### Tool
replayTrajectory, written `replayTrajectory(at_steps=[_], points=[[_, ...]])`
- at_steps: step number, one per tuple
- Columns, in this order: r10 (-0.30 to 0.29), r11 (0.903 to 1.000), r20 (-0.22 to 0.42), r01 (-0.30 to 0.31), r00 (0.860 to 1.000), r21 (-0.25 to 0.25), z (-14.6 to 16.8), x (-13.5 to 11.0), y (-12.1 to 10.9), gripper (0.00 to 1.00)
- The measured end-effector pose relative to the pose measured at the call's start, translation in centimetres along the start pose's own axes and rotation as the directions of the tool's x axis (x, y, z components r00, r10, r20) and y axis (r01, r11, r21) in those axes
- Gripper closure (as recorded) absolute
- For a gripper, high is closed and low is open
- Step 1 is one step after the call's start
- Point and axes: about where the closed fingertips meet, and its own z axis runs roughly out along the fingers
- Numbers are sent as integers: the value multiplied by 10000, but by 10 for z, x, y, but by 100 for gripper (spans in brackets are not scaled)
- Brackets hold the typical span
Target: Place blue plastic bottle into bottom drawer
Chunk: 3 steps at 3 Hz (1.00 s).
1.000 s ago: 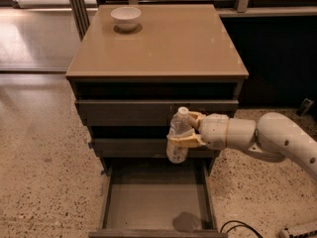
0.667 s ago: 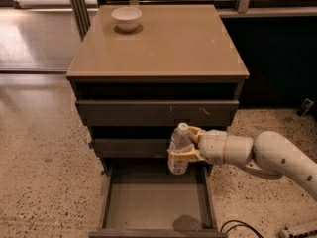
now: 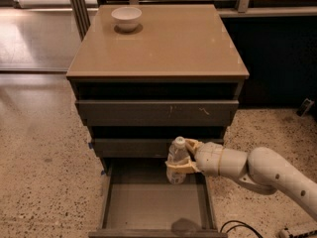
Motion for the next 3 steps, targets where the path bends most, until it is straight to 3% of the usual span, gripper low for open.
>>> replayTrajectory(at_steps=[1, 3], points=[[-116, 9998, 4, 117, 9999, -182, 9, 7, 9, 100], [-450, 9976, 877, 494, 9951, -495, 47, 66, 22, 100]])
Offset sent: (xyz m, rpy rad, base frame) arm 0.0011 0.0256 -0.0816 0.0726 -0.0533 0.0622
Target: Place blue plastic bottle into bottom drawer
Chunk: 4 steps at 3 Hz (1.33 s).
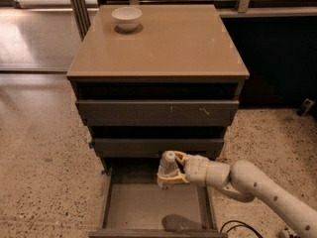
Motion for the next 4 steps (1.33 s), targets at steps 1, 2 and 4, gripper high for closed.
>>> replayTrajectory(at_steps=[1, 2, 4], points=[[16, 9998, 321, -10, 9995, -173, 18, 41, 9, 100], [155, 9987, 424, -134, 9990, -500, 40, 104, 27, 100], [-329, 9979, 84, 333, 9994, -564, 46, 125, 26, 100]])
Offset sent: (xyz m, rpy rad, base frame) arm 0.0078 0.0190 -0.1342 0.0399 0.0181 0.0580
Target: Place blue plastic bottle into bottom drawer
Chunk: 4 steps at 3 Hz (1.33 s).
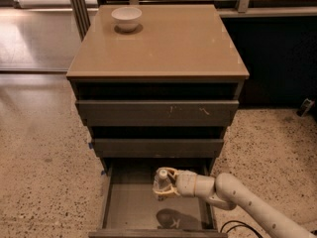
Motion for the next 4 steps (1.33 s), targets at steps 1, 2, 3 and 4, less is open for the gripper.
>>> replayTrajectory(at_steps=[1, 2, 3, 4], points=[[-522, 9982, 65, 520, 9986, 306, 8, 24, -6, 100], [-648, 9959, 507, 614, 9966, 662, 23, 53, -6, 100], [-420, 9949, 1080, 316, 9933, 963, 43, 91, -2, 100], [39, 9965, 993, -122, 9950, 824, 46, 117, 1, 100]])
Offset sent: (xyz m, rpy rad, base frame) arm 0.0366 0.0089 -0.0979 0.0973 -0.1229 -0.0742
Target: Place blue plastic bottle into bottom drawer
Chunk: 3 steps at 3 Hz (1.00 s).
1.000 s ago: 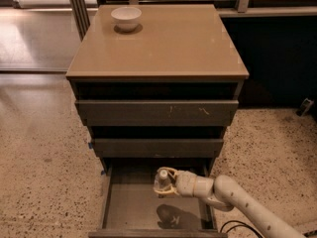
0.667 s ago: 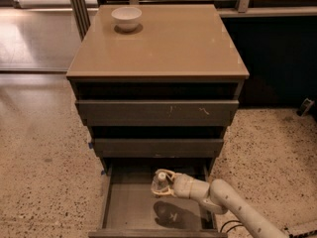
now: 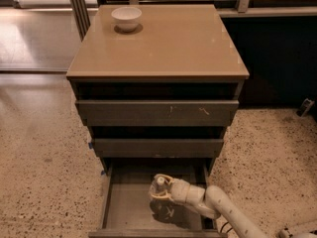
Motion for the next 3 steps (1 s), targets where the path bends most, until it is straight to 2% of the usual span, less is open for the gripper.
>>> replayTrajectory(at_steps=[2, 3], points=[[42, 9999, -159, -43, 9999, -116, 3, 3, 1, 100], [-169, 9984, -1094, 108, 9939, -560, 3, 8, 0, 100]])
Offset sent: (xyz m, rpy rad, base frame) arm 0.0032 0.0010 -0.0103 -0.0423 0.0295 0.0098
